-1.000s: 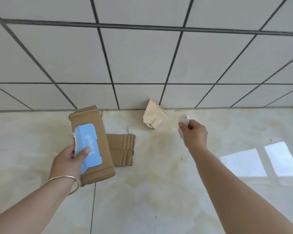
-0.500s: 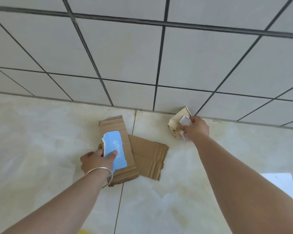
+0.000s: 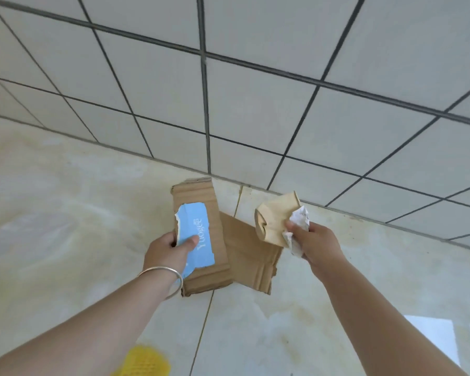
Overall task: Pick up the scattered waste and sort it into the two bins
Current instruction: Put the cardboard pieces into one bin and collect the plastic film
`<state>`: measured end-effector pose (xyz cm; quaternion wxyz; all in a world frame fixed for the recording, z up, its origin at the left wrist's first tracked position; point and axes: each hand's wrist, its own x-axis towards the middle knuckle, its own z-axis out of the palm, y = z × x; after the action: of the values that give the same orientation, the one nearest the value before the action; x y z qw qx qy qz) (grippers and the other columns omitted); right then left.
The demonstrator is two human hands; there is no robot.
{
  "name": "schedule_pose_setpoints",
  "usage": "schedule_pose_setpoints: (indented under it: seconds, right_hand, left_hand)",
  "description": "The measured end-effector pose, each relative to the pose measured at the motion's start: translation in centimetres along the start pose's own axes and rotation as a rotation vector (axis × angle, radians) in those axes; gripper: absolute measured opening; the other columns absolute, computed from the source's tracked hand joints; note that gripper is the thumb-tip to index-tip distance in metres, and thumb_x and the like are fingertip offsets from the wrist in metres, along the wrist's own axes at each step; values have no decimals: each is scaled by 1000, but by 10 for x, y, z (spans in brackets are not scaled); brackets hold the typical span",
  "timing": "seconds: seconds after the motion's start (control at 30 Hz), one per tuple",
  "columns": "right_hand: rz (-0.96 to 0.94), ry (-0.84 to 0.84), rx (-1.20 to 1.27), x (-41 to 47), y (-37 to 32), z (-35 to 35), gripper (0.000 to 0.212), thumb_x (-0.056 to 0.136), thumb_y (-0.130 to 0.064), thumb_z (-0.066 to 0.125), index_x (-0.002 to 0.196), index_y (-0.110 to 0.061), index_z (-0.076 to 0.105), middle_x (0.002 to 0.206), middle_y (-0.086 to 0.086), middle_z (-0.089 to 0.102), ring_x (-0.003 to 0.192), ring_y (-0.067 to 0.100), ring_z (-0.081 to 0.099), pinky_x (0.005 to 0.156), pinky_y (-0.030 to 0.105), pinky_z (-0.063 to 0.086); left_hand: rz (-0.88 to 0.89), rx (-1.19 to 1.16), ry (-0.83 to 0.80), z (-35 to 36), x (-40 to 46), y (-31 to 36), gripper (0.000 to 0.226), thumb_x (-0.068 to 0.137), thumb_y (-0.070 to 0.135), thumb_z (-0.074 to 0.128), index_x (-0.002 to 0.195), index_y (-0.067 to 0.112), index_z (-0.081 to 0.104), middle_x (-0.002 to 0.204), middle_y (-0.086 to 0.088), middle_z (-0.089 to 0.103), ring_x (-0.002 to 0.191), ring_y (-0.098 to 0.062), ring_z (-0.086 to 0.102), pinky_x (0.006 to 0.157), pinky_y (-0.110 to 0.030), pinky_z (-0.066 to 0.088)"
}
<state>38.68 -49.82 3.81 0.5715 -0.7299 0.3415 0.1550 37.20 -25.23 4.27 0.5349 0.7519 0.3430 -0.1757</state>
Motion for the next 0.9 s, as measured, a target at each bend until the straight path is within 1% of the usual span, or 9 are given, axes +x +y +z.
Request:
schedule_pose_setpoints:
  seconds: [0.07,0.1,0.2,0.37,0.47,0.6,0.67,0.8,0.9]
  right_hand:
    - [7,-81,29,-22,-17,19,17,81,-28,70,73,-13,66,83,7,66,83,23,63,89,42,51]
    - [-9,-104,23,-34,-27,31,17,81,-28,70,73,-14,66,84,6,67,84,23,63,90,41,50]
    - [-128,-124,-4,-71,-64,75,15,82,-26,68,73,-15,65,79,2,65,73,16,60,70,28,47]
    - [-236,-357,-12,-147,-130,185,8,86,-24,64,90,-17,66,95,6,70,91,24,66,90,41,51]
    - [-371,-477,-79,-208,-159,273,4,87,-23,62,85,-20,64,88,5,68,87,25,64,82,40,48]
    - [-571,-453,-126,-300,-184,387,7,84,-27,65,78,-25,61,80,-3,65,81,22,61,75,35,46]
    - [-671,-418,-141,-343,-195,434,5,85,-27,62,85,-24,58,77,-6,59,72,15,56,61,28,42]
    - [-899,-416,-177,-410,-214,514,17,84,-26,58,97,-15,52,75,-3,54,66,14,51,53,25,36]
    - [-1112,-384,-339,-444,-211,565,13,81,-23,55,90,-17,47,68,-3,47,64,20,45,48,26,31]
  left_hand:
    - [61,-35,-14,-33,-11,13,11,87,23,62,87,13,63,70,1,59,61,-16,54,51,-23,36]
    - [84,-67,-5,-52,-16,20,10,87,23,61,88,13,63,70,3,60,61,-16,54,51,-23,37]
    - [134,-198,73,-121,-27,38,14,87,23,61,91,10,64,74,0,62,64,-20,55,52,-24,39]
    - [171,-430,224,-262,-53,45,17,87,23,61,72,16,58,75,-5,61,61,-23,55,51,-23,41]
    - [219,-522,320,-354,-69,28,15,88,21,60,73,20,58,74,0,62,61,-18,57,56,-25,44]
    - [224,-661,465,-476,-88,-20,8,88,19,61,80,23,59,87,-2,67,78,-22,62,73,-31,50]
    - [237,-732,601,-537,-93,-48,10,87,20,61,78,21,58,91,-5,66,79,-23,61,75,-32,48]
    - [332,-749,995,-645,-98,-88,9,88,15,59,89,18,52,88,-3,59,73,-21,56,64,-22,46]
    - [295,-583,1210,-697,-93,-122,18,82,14,64,76,19,48,85,-8,56,78,-23,54,74,-32,46]
